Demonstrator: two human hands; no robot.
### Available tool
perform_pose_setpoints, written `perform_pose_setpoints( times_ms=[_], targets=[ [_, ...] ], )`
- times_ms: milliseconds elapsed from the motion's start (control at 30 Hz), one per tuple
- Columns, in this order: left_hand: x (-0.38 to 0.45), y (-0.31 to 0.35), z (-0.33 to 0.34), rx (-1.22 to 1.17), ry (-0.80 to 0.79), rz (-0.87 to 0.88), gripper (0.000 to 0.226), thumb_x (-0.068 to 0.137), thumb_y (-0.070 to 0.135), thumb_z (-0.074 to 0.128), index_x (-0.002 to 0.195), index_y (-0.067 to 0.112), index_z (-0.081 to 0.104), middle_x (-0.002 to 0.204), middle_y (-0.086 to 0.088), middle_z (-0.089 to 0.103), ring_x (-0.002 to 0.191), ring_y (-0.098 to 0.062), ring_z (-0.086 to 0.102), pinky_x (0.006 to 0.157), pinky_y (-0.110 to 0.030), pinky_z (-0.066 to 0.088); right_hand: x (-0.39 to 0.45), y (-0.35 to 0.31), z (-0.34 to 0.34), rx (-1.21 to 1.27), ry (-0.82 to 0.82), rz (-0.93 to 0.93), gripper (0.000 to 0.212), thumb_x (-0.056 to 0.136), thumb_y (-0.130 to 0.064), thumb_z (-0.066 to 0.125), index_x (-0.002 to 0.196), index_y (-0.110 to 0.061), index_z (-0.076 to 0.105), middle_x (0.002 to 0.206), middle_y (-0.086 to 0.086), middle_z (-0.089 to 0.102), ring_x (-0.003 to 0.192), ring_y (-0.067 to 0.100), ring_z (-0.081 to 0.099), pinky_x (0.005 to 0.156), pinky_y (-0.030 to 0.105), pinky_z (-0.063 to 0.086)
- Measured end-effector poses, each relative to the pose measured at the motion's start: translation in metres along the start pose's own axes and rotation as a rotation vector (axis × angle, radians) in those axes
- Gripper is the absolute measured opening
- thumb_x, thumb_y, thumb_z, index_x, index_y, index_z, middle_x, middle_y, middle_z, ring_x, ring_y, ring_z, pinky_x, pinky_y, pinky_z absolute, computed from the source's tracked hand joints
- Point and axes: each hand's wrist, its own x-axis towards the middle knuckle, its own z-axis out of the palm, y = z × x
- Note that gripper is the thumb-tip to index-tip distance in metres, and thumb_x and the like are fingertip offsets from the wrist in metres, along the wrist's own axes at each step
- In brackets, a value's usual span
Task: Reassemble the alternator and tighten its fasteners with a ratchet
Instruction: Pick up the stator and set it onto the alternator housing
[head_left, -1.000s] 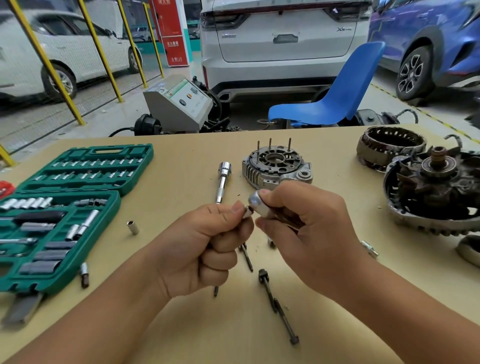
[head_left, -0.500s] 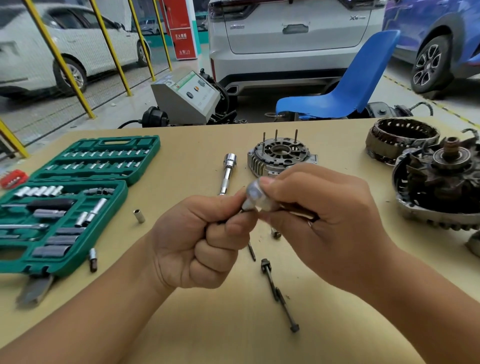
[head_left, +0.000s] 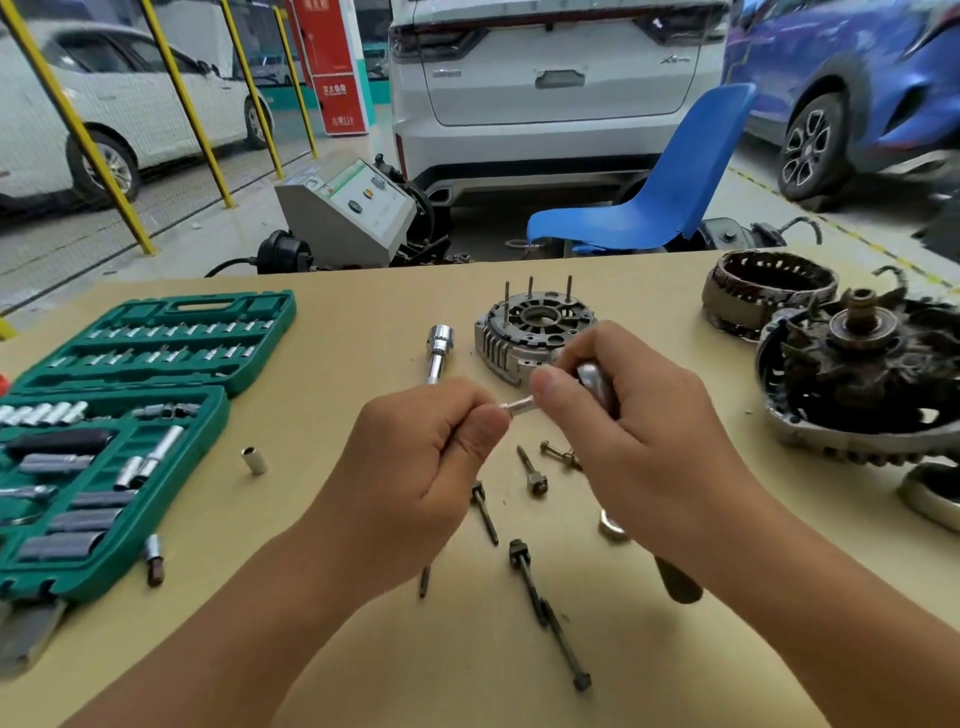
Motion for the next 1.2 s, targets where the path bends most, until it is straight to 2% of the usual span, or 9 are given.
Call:
perform_pose_setpoints(
  times_ms=[100,267,333,533,767,867,967,1067,1200],
  targets=[
    [-0.002,0.005,0.005,-0.102,-0.068,-0.028,0.043,0.102,0.045,0.047,0.073,0.015,0.055,0.057,0.005,0.039,0.051,-0.009,0.035,0.05,-0.023,0.03,0.004,-0.004,-0.01,0.036,-0.038,-0.054,0.027,0.097,-0.036,0.064,0.075,-0.021,0.058,0.052,-0.008,0.051,0.043,0.004,0.044,0.042,0.013,0.034],
    [0.0,0.02,-0.001,-1.161,-0.468,-0.69,0.039,0.094,0.046,0.06,0.067,0.019,0.054,0.053,0.007,0.027,0.041,-0.008,0.021,0.043,-0.014,0.021,0.011,-0.014,-0.028,-0.061,-0.041,-0.413,0.032,0.098,-0.021,0.059,0.072,-0.003,0.056,0.05,-0.001,0.046,0.043,0.012,0.042,0.045,0.014,0.031],
    [0.0,0.017,-0.001,-1.142,-0.539,-0.659,0.039,0.097,0.046,0.058,0.07,0.018,0.059,0.053,0.005,0.03,0.043,-0.009,0.022,0.043,-0.017,0.022,0.011,-0.012,-0.028,-0.075,-0.029,-0.443,0.032,0.097,-0.019,0.059,0.071,-0.002,0.055,0.051,-0.002,0.046,0.044,0.01,0.042,0.047,0.011,0.03],
    [-0.006,0.012,0.013,-0.486,-0.152,-0.172,0.026,0.093,0.045,0.058,0.087,0.023,0.069,0.055,0.013,0.043,0.049,-0.005,0.035,0.05,-0.016,0.032,0.003,-0.001,-0.005,-0.048,-0.012,-0.215,0.028,0.099,-0.028,0.06,0.074,-0.016,0.053,0.053,-0.01,0.041,0.047,0.007,0.04,0.046,0.011,0.028],
    [-0.001,0.017,0.003,-1.063,-0.346,-0.589,0.035,0.087,0.046,0.062,0.07,0.016,0.065,0.056,0.003,0.02,0.041,-0.006,0.016,0.046,-0.011,0.023,-0.007,-0.014,-0.002,-0.145,-0.094,-0.198,0.031,0.101,-0.042,0.049,0.079,-0.021,0.05,0.064,-0.004,0.062,0.056,0.014,0.055,0.05,0.037,0.046],
    [0.001,0.015,-0.006,-1.005,-0.503,-0.605,0.035,0.093,0.043,0.058,0.07,0.017,0.065,0.054,0.002,0.025,0.041,-0.008,0.019,0.043,-0.012,0.023,-0.01,-0.018,-0.003,-0.181,-0.213,-0.213,0.035,0.101,-0.056,0.04,0.091,-0.024,0.051,0.066,-0.007,0.062,0.061,0.009,0.059,0.053,0.04,0.048],
    [0.004,0.02,0.005,-0.679,-0.374,-0.331,0.033,0.098,0.028,0.051,0.067,0.023,0.061,0.053,0.0,0.042,0.044,-0.009,0.034,0.044,-0.02,0.029,-0.011,-0.016,0.001,-0.23,-0.244,-0.22,0.054,0.094,-0.074,0.026,0.127,-0.034,0.044,0.064,-0.016,0.056,0.067,0.001,0.057,0.059,0.033,0.047],
    [0.003,0.024,0.015,-0.652,-0.189,-0.19,0.042,0.09,0.065,0.062,0.066,0.03,0.063,0.056,0.013,0.047,0.047,0.0,0.04,0.049,-0.011,0.033,-0.011,-0.013,0.0,-0.172,-0.268,-0.27,0.069,0.093,-0.078,0.018,0.151,-0.042,0.026,0.076,-0.021,0.056,0.078,0.0,0.059,0.067,0.035,0.049],
    [0.005,0.011,0.003,-0.784,0.018,-0.394,0.05,0.076,0.075,0.071,0.06,0.027,0.065,0.049,0.013,0.038,0.038,-0.006,0.029,0.039,-0.015,0.028,-0.004,-0.006,-0.007,-0.146,-0.179,-0.327,0.07,0.096,-0.074,0.021,0.152,-0.034,0.035,0.102,-0.025,0.053,0.09,-0.002,0.057,0.073,0.024,0.045]
  ],
)
